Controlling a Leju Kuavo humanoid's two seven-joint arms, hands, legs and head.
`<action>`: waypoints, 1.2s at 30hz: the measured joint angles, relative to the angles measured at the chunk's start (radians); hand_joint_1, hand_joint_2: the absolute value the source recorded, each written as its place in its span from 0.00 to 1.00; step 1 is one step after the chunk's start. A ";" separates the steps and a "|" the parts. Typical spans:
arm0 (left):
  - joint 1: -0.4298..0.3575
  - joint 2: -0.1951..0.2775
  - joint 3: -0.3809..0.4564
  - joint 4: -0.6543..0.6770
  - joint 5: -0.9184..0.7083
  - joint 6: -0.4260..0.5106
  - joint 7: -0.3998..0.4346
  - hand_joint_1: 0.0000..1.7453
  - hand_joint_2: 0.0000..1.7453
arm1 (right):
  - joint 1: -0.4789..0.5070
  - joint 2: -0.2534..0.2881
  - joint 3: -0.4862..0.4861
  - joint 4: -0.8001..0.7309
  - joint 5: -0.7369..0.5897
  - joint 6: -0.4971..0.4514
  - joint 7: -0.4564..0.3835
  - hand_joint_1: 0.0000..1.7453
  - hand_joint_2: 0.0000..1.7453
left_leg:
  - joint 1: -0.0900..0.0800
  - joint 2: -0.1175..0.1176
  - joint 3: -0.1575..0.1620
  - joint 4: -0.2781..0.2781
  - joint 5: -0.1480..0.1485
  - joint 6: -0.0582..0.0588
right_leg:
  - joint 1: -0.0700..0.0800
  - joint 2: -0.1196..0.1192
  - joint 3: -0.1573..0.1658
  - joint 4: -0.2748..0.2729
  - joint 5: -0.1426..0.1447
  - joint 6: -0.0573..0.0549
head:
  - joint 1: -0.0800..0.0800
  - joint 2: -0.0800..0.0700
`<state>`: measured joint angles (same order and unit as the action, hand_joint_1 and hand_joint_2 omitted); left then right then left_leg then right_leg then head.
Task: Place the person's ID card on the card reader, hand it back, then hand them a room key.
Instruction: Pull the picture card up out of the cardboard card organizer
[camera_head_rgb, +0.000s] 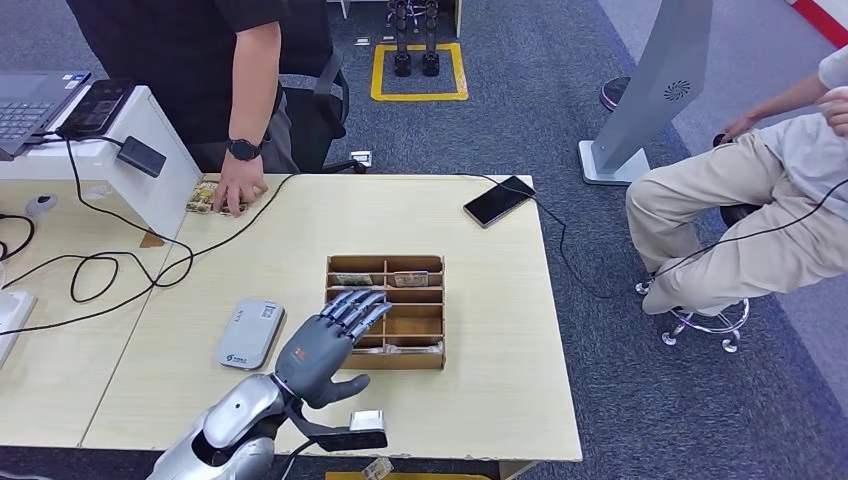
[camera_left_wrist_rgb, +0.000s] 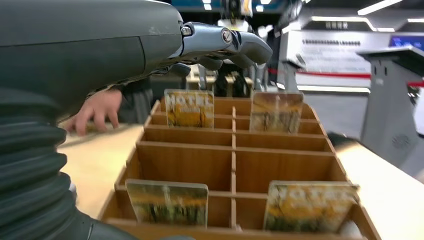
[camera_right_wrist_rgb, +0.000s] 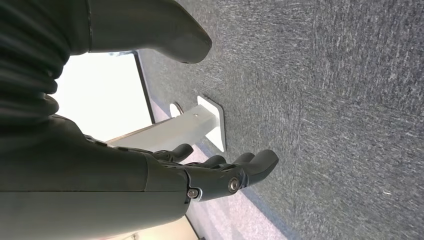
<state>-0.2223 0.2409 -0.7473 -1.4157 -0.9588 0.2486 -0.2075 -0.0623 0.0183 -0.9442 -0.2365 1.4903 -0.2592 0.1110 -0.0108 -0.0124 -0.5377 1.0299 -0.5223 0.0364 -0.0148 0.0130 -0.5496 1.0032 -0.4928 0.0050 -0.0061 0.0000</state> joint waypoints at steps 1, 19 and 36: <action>-0.001 -0.002 0.000 0.000 -0.023 0.013 0.014 0.00 1.00 | 0.000 0.000 -0.002 0.000 0.000 0.001 0.000 0.00 1.00 | 0.000 0.000 0.000 0.000 0.000 0.000 | 0.000 0.000 0.000 0.000 0.000 0.000 | 0.000 0.000; -0.009 -0.005 0.000 0.001 -0.174 0.023 0.121 0.00 1.00 | 0.005 0.000 -0.024 0.000 -0.001 0.008 0.004 0.00 1.00 | 0.000 0.000 0.000 0.000 0.000 0.000 | 0.000 0.000 0.000 0.000 0.000 0.000 | 0.000 0.000; -0.029 -0.005 0.000 0.031 -0.218 -0.025 0.161 0.00 1.00 | 0.006 0.000 -0.045 0.000 0.008 0.006 0.005 0.00 1.00 | 0.000 0.000 0.000 0.000 0.000 0.000 | 0.000 0.000 0.000 0.000 0.000 0.000 | 0.000 0.000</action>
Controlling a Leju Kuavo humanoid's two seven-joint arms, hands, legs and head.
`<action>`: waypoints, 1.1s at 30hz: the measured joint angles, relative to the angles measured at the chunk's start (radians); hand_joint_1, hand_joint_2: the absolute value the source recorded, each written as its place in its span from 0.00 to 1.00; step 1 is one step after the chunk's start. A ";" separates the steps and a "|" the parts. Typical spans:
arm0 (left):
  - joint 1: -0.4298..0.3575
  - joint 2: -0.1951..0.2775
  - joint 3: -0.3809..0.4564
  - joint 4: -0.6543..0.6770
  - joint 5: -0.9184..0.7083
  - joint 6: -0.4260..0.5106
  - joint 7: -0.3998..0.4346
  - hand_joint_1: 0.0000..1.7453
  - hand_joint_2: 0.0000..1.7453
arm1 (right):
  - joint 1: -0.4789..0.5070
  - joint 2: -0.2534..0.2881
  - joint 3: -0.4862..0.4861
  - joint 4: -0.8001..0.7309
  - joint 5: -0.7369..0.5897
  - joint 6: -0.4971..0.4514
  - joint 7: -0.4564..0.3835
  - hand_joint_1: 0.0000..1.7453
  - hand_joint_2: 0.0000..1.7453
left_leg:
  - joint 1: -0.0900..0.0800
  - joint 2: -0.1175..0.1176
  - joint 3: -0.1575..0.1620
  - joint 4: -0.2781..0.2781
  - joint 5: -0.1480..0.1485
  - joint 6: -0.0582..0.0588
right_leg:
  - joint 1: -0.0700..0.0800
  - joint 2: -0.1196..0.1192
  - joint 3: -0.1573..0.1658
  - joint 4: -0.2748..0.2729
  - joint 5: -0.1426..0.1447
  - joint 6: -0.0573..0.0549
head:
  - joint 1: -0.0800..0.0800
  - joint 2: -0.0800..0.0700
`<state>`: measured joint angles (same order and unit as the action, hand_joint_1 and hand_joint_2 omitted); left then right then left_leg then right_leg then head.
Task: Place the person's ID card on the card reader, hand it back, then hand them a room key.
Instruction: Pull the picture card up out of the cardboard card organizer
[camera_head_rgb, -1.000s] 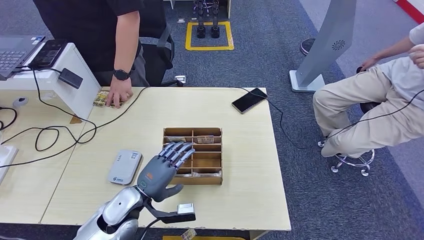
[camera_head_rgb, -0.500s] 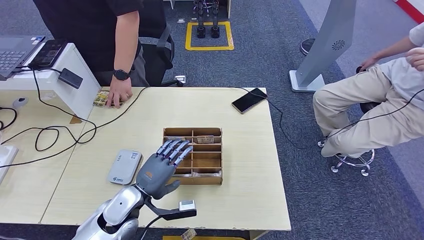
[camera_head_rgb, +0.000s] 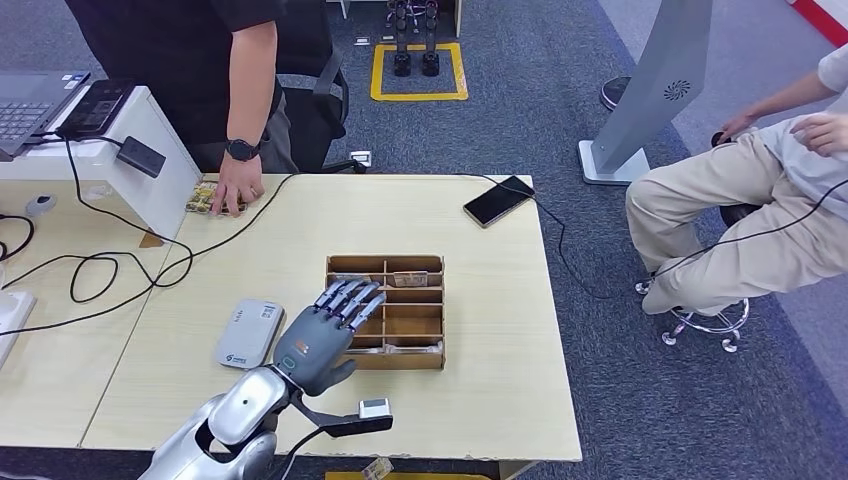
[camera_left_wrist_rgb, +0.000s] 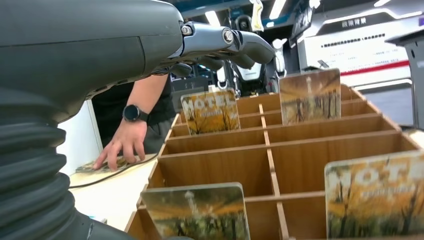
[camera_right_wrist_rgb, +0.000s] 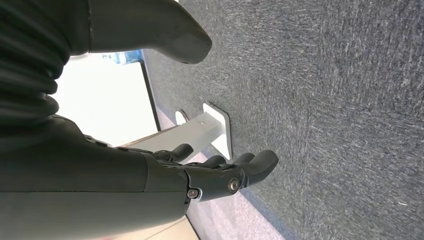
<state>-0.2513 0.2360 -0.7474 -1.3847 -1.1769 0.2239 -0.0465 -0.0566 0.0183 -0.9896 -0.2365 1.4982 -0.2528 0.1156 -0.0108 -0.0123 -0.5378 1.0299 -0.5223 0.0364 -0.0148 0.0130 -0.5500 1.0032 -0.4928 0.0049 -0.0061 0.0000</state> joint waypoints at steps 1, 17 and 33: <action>-0.001 0.000 0.000 0.005 0.000 -0.007 0.001 0.00 1.00 | 0.000 0.000 0.000 0.000 0.001 0.000 0.000 0.00 1.00 | 0.000 0.000 0.000 0.000 0.000 0.000 | 0.000 0.000 0.000 0.000 0.000 0.000 | 0.000 0.000; -0.015 -0.019 -0.015 0.106 -0.024 -0.014 0.040 1.00 1.00 | 0.000 0.000 -0.017 0.000 0.012 -0.003 0.002 0.00 1.00 | 0.000 0.000 0.000 0.000 0.000 0.000 | 0.000 0.000 0.000 0.000 0.000 0.000 | 0.000 0.000; -0.009 -0.026 -0.015 0.115 -0.055 0.065 0.039 1.00 1.00 | 0.001 0.000 -0.021 0.000 0.019 0.000 -0.005 0.00 1.00 | 0.000 0.000 -0.001 0.000 0.000 0.000 | 0.000 0.000 0.000 0.000 0.000 0.000 | 0.000 0.000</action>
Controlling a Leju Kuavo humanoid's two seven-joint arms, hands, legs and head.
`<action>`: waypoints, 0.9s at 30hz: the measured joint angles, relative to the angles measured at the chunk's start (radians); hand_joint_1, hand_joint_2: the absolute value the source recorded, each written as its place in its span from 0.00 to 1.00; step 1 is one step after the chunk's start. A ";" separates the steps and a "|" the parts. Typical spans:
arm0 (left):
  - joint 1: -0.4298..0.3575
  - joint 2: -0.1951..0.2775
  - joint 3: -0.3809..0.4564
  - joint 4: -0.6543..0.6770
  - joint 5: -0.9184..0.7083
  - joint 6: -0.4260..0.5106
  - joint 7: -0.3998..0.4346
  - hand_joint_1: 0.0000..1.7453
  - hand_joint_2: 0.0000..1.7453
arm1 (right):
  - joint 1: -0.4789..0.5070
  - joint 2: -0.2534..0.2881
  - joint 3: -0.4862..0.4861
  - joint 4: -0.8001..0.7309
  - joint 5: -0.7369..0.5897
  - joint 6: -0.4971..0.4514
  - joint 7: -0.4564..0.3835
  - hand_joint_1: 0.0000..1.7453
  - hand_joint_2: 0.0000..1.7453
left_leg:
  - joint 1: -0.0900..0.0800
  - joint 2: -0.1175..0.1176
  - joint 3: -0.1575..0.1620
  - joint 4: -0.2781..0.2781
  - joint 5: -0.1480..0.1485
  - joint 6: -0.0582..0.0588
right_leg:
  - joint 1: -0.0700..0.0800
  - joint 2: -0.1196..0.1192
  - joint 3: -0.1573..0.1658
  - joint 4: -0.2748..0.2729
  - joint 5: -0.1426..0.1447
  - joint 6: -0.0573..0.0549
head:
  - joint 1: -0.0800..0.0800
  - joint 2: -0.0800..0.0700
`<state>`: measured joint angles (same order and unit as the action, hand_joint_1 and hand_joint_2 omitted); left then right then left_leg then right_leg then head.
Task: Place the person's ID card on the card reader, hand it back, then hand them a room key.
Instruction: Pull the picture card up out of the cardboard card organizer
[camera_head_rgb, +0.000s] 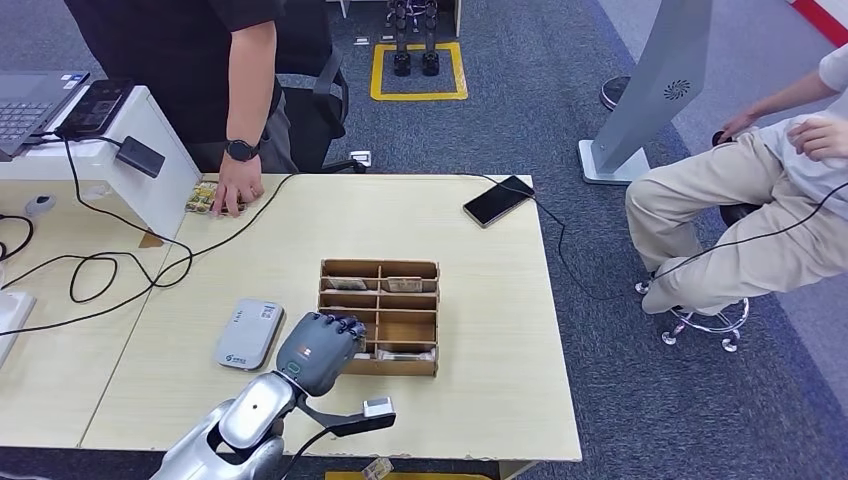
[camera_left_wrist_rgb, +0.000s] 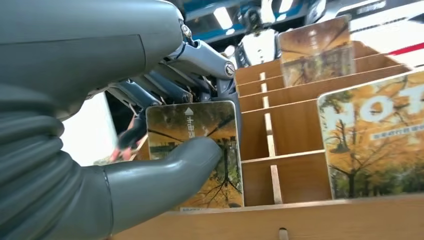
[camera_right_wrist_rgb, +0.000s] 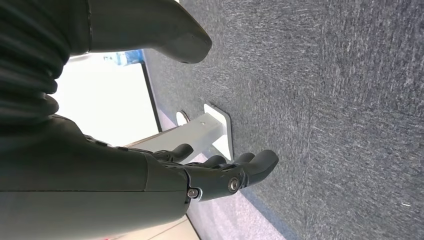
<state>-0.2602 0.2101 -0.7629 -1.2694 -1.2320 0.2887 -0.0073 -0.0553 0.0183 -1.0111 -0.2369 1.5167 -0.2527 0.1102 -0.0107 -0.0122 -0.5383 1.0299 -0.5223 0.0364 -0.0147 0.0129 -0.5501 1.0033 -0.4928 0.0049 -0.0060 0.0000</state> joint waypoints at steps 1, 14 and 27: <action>0.000 0.000 0.000 0.000 -0.003 0.004 -0.001 1.00 1.00 | 0.000 0.000 -0.001 0.000 0.001 0.000 -0.001 0.00 1.00 | 0.000 0.000 0.000 0.000 0.000 0.000 | 0.000 0.000 0.000 0.000 0.000 0.000 | 0.000 0.000; 0.013 -0.002 0.002 0.000 -0.017 0.053 -0.029 1.00 1.00 | 0.000 0.000 -0.003 0.000 0.008 -0.002 -0.012 0.00 1.00 | 0.000 0.000 0.000 0.000 0.000 0.000 | 0.000 0.000 0.000 0.000 0.000 0.000 | 0.000 0.000; 0.064 -0.067 0.076 -0.035 0.134 0.354 -0.211 1.00 1.00 | -0.002 0.000 -0.003 0.000 0.023 -0.004 -0.025 0.00 1.00 | 0.000 -0.001 0.000 0.000 0.000 0.000 | 0.000 -0.001 0.000 0.000 0.000 0.000 | 0.000 0.000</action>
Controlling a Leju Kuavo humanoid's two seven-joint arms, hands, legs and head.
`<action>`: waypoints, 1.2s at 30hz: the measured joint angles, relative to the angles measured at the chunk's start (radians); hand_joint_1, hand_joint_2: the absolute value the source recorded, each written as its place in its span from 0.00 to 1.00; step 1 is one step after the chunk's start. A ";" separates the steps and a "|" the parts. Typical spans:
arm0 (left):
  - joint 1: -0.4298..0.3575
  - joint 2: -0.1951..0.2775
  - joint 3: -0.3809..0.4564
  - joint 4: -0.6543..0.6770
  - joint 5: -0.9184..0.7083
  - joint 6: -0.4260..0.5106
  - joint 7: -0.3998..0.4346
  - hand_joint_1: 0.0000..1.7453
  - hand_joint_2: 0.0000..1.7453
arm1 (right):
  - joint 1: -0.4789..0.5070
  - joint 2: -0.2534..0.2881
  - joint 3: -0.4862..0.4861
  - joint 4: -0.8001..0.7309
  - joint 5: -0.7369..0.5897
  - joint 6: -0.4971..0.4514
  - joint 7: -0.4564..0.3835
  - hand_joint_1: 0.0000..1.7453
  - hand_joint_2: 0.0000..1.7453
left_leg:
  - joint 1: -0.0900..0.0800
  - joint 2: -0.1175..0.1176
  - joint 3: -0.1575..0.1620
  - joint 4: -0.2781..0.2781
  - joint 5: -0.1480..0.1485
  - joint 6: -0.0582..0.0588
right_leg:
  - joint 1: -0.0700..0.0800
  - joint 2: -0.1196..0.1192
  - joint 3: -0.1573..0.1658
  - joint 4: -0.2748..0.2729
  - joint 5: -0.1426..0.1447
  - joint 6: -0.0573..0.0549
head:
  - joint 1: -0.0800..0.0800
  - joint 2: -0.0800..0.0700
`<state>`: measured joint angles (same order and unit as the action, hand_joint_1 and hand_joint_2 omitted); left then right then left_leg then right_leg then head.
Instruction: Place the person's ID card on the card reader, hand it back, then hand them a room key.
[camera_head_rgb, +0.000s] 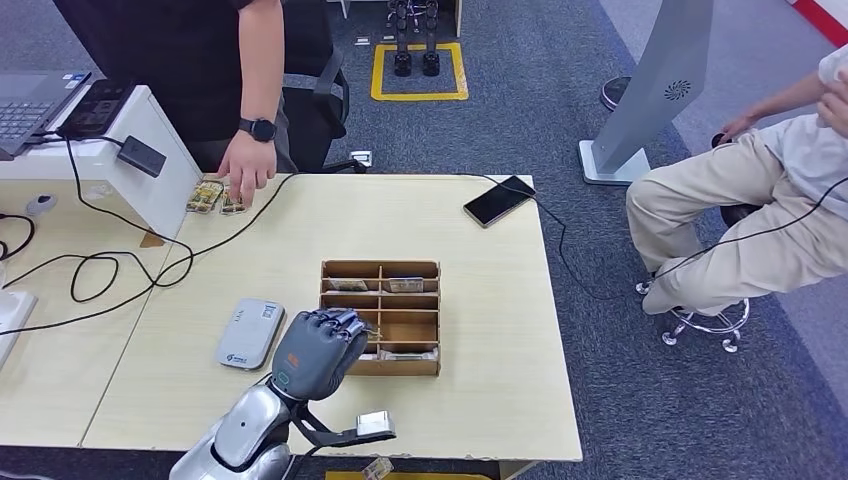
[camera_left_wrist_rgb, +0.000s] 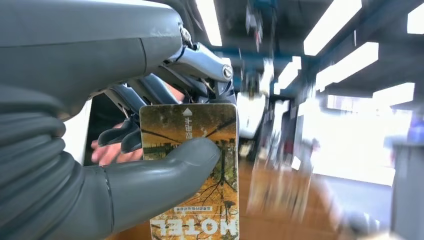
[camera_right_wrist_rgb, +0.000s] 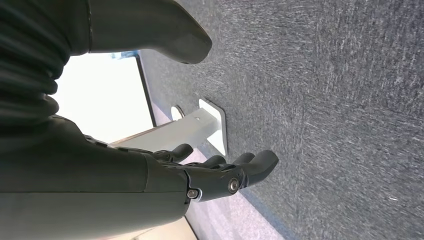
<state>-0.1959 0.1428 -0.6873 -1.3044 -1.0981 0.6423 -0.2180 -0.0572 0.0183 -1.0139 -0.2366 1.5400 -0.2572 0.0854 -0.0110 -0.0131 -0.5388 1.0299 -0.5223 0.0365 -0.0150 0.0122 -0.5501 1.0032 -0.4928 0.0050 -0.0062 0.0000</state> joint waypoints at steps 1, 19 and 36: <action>0.012 -0.025 0.030 -0.017 0.049 0.024 -0.059 1.00 1.00 | 0.000 0.000 0.000 0.000 0.001 -0.002 -0.001 0.00 1.00 | 0.000 0.000 0.000 0.000 0.000 0.000 | 0.000 0.000 0.000 0.000 0.000 0.000 | 0.000 0.000; -0.069 -0.279 0.291 -0.137 1.048 -0.028 -0.268 1.00 1.00 | -0.008 0.019 0.012 0.002 0.028 -0.046 0.023 0.00 1.00 | 0.000 -0.001 0.000 0.000 0.000 0.000 | 0.000 -0.001 0.000 0.000 0.001 0.000 | 0.000 0.000; -0.389 -0.299 0.467 0.282 0.826 0.056 -0.150 0.74 1.00 | -0.055 0.026 0.096 0.006 0.031 -0.008 0.072 0.00 1.00 | 0.000 0.000 0.001 0.000 0.001 0.000 | 0.000 0.000 0.000 0.000 0.002 0.000 | 0.000 0.000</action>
<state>-0.5852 -0.1566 -0.2199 -1.0229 -0.2716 0.6981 -0.3677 -0.1122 0.0443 -0.9178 -0.2310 1.5708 -0.2648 0.1570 -0.0112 -0.0132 -0.5382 1.0303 -0.5209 0.0368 -0.0151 0.0122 -0.5498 1.0033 -0.4912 0.0053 -0.0060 0.0000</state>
